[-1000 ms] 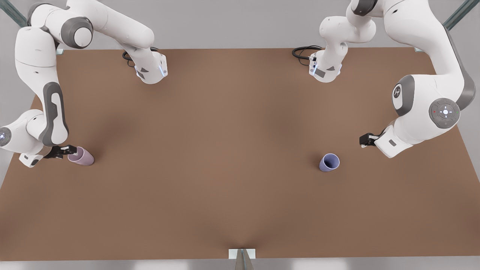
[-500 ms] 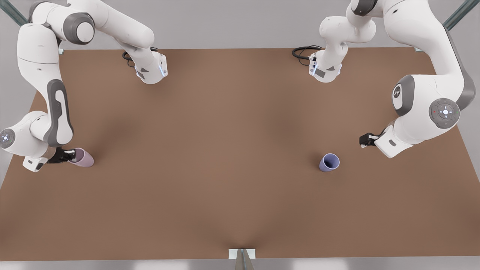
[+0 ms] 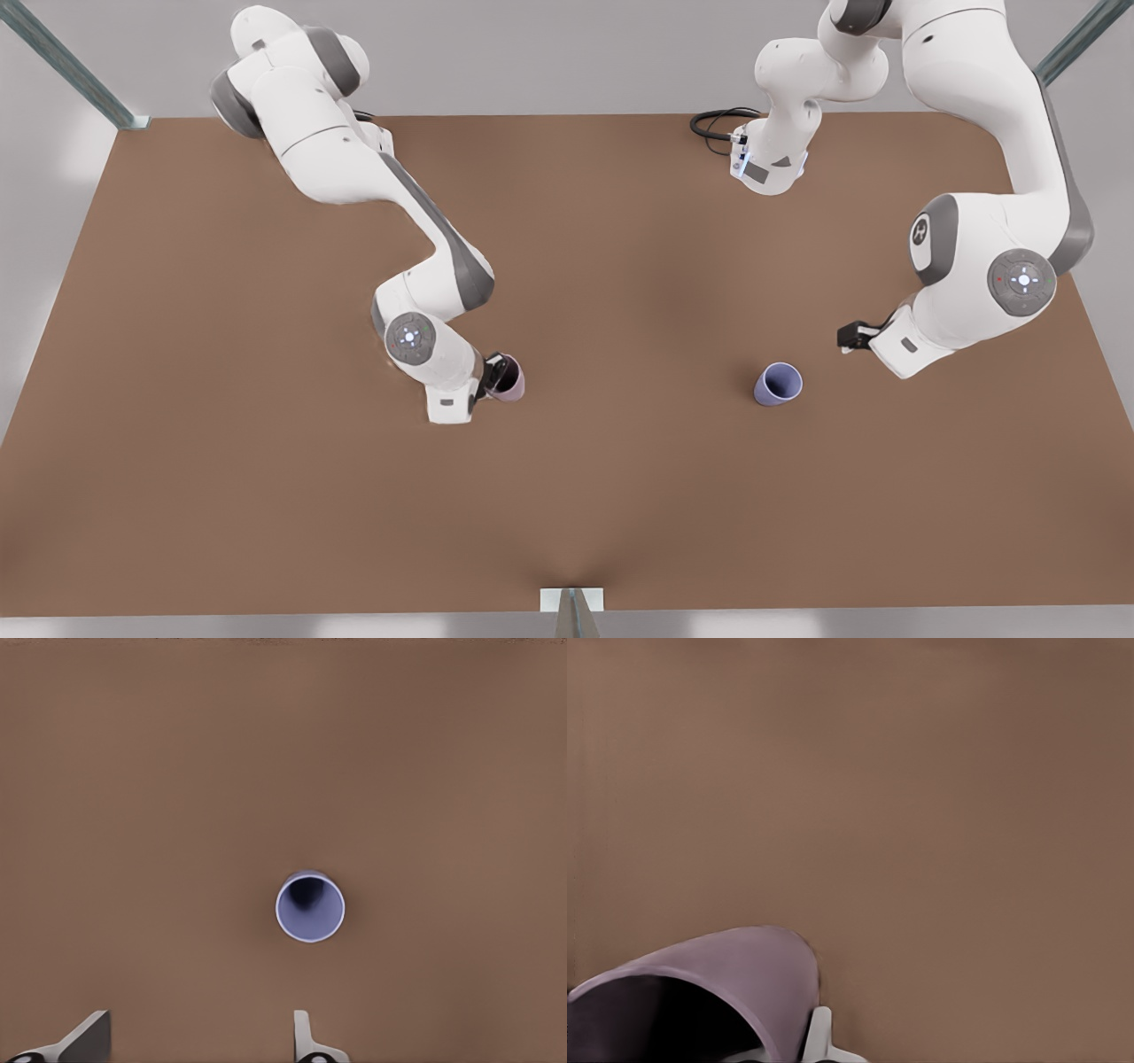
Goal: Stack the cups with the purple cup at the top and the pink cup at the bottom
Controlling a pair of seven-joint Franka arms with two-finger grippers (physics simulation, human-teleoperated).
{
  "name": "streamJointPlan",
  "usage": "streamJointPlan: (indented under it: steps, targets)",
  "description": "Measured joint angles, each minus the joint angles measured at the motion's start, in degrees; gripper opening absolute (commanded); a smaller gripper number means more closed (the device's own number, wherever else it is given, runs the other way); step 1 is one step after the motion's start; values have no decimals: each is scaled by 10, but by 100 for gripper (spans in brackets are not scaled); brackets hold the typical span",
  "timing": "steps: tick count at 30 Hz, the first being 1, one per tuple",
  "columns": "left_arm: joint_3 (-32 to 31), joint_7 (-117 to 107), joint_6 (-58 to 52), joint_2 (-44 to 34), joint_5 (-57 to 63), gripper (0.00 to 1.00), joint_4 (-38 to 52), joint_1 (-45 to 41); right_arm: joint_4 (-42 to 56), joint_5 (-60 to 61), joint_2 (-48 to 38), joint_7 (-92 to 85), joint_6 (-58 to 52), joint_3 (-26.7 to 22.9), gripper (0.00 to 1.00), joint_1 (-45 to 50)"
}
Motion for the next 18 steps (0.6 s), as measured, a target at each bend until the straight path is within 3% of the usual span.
streamJointPlan:
  steps: [3, 8, 10, 11, 13, 18]
  targets:
    - [0, 0, 8, 1, 0, 100, -1, 0, 122, 5, 92, 111, -4, -34, 21, 86]
    - [0, 0, 15, 3, 0, 100, -1, 0, 166, 9, 138, 268, -15, -95, 21, 159]
    - [0, 0, 34, 0, -7, 100, -36, 0, 166, 9, 142, 321, -17, -100, 45, 164]
    - [0, 0, 48, -1, -12, 100, -58, 0, 166, 8, 146, 346, -18, -101, 44, 164]
    - [0, 1, 85, -2, -20, 100, -106, 0, 167, 12, 151, 391, -17, -102, 57, 163]
    - [-4, 1, 205, 7, -42, 100, -194, 0, 164, 28, 151, 484, -15, -103, 58, 158]
